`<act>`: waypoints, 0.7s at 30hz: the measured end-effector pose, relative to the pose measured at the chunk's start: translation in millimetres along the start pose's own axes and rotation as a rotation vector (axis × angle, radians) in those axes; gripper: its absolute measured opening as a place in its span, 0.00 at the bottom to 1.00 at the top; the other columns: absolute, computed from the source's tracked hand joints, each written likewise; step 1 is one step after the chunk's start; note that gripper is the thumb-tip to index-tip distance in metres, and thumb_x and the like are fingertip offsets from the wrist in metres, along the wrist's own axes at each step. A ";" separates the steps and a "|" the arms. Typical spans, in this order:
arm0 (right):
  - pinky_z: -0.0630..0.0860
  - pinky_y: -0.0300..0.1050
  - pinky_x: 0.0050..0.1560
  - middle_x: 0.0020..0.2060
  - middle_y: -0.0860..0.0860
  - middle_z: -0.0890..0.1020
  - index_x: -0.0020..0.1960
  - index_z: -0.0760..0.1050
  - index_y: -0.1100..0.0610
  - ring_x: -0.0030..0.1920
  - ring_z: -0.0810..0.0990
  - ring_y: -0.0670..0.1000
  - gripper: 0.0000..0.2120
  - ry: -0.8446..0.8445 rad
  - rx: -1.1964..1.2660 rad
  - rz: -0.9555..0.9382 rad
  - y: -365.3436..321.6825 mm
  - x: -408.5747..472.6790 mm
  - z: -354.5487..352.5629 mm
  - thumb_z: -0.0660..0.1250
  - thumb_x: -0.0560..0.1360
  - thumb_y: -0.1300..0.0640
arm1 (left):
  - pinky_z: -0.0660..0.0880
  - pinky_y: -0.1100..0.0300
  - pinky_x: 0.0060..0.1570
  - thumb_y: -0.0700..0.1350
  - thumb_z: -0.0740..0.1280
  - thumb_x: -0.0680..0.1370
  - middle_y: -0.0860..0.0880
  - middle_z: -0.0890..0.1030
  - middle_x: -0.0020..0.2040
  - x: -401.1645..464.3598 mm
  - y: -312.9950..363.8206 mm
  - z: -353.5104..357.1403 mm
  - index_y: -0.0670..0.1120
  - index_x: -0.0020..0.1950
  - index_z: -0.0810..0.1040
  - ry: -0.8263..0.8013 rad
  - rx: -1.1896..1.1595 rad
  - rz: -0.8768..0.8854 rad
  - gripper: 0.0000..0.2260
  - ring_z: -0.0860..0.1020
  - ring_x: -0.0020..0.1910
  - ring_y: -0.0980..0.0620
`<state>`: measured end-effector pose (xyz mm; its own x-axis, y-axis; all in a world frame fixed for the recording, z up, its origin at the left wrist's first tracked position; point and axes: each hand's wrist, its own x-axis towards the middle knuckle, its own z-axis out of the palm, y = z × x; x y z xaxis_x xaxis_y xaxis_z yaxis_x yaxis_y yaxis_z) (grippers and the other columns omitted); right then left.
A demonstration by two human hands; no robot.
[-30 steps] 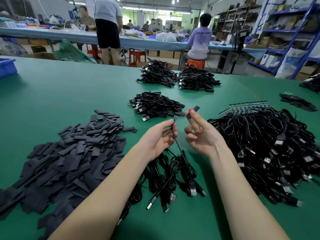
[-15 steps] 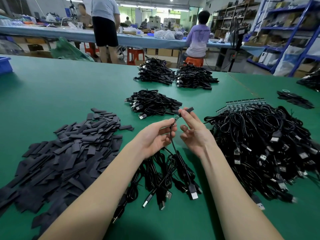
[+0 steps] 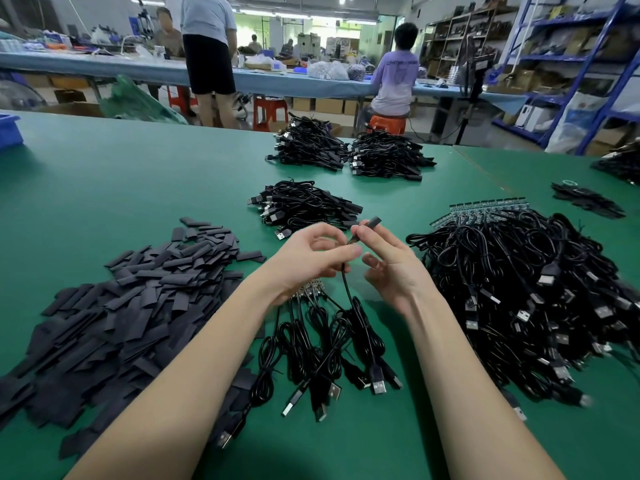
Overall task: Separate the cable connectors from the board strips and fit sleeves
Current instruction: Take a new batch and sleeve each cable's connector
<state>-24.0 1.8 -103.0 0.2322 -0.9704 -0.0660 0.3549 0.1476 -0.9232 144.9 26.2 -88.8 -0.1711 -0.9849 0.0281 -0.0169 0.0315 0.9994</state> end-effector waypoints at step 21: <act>0.61 0.35 0.30 0.46 0.45 0.84 0.63 0.82 0.53 0.33 0.68 0.43 0.30 0.062 -0.008 0.006 1.8 -3.3 7.0 0.80 0.63 0.46 | 0.82 0.61 0.46 0.40 0.77 0.73 0.50 0.87 0.40 -3.7 4.3 6.6 0.45 0.47 0.80 0.207 0.260 0.369 0.08 0.86 0.41 0.51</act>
<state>-17.8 6.6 -101.8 0.1777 -0.9795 -0.0944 0.3461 0.1520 -0.9258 139.0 31.1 -84.7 -0.0129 -0.9123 0.4093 -0.2416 0.4001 0.8840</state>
